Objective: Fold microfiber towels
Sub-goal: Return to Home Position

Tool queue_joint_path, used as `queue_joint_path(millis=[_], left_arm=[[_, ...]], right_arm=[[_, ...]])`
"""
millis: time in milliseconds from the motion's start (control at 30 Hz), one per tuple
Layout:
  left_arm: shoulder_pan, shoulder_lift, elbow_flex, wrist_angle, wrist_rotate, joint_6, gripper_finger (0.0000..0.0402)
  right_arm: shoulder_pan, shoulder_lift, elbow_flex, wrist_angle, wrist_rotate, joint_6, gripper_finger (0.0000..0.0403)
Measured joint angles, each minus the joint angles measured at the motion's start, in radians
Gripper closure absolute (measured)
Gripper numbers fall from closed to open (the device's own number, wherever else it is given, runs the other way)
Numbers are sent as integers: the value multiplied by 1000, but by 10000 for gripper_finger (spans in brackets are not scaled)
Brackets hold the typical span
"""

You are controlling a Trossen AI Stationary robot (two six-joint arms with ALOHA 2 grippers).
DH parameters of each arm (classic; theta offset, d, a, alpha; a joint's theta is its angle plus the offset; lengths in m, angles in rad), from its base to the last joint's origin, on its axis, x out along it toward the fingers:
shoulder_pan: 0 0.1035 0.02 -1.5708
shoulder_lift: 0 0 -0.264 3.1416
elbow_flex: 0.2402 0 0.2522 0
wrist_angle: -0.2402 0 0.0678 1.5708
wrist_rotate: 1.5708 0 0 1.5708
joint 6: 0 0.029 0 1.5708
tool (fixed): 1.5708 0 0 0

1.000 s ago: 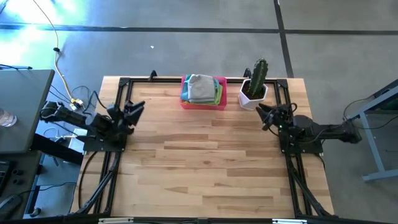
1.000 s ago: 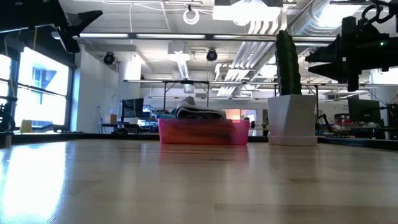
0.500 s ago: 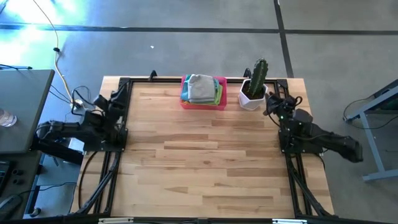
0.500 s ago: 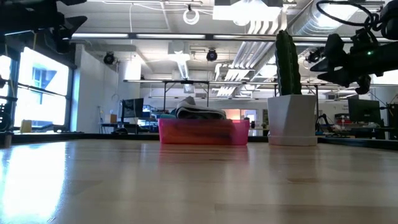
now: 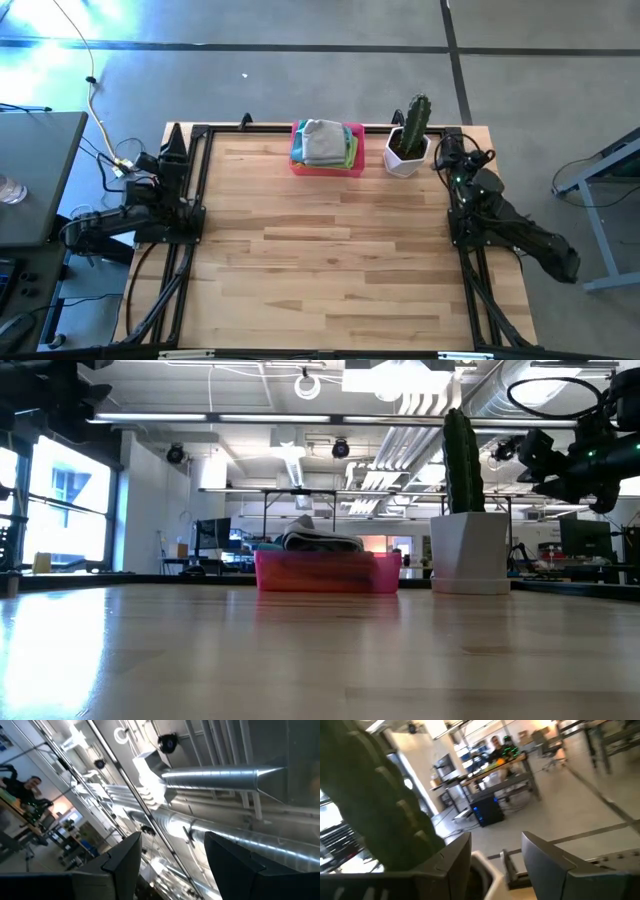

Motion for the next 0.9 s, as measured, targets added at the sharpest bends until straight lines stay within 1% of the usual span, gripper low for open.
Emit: queue_joint_path(millis=[233,400,533,667,900], left_arm=[[80,-48,0,0,-2,0,195],[115,-93,0,0,-5,0,195],[144,-96,0,9,-8,0,195],[152,-96,0,7,-13,0,195],[152,-96,0,7,-14,0,195]], right_arm=[[-107,0,0,0,0,0,238],[-161,0,0,0,0,0,238],[-194,0,0,0,0,0,238],[-214,0,-1,0,0,0,238],[-214,1,-1,0,0,0,238]])
